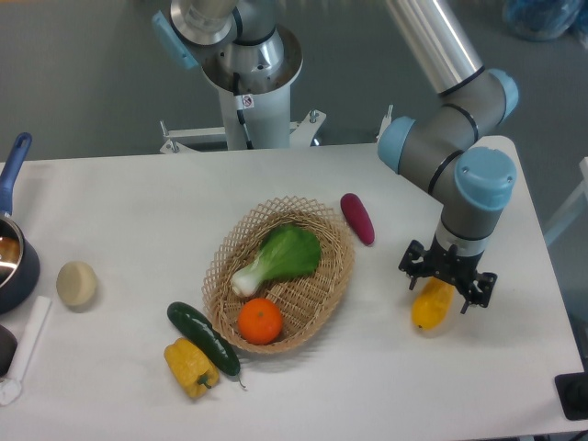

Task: Pick up the mango from the table
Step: 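Lower the open gripper around the yellow mango, then close the gripper on the yellow mango, then lift the grasped yellow mango up off the table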

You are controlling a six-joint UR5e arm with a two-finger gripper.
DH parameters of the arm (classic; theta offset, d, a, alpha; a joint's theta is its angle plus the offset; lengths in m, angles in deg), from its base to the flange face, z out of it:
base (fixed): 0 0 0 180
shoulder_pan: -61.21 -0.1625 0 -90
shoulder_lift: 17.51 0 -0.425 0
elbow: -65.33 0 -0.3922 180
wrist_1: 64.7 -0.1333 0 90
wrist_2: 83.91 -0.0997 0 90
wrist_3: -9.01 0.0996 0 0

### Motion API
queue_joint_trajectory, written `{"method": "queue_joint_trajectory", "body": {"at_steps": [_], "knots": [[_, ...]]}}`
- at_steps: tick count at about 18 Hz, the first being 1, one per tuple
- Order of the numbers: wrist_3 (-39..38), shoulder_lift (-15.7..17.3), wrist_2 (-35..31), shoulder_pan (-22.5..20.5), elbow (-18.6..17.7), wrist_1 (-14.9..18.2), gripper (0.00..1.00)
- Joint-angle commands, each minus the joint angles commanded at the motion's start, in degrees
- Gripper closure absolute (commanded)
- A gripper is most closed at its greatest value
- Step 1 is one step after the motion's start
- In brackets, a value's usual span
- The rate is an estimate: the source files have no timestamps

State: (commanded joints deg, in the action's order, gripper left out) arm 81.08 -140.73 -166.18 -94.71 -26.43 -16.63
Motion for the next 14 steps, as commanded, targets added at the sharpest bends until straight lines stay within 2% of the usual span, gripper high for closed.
{"method": "queue_joint_trajectory", "body": {"at_steps": [6, 13, 14], "knots": [[0.44, -0.62, 0.00, 0.00, 0.52, -0.09, 0.01], [0.27, -0.62, 0.00, -0.09, 1.40, 0.00, 0.63], [0.18, -0.53, 0.00, -0.09, 1.84, 0.00, 0.69]]}}
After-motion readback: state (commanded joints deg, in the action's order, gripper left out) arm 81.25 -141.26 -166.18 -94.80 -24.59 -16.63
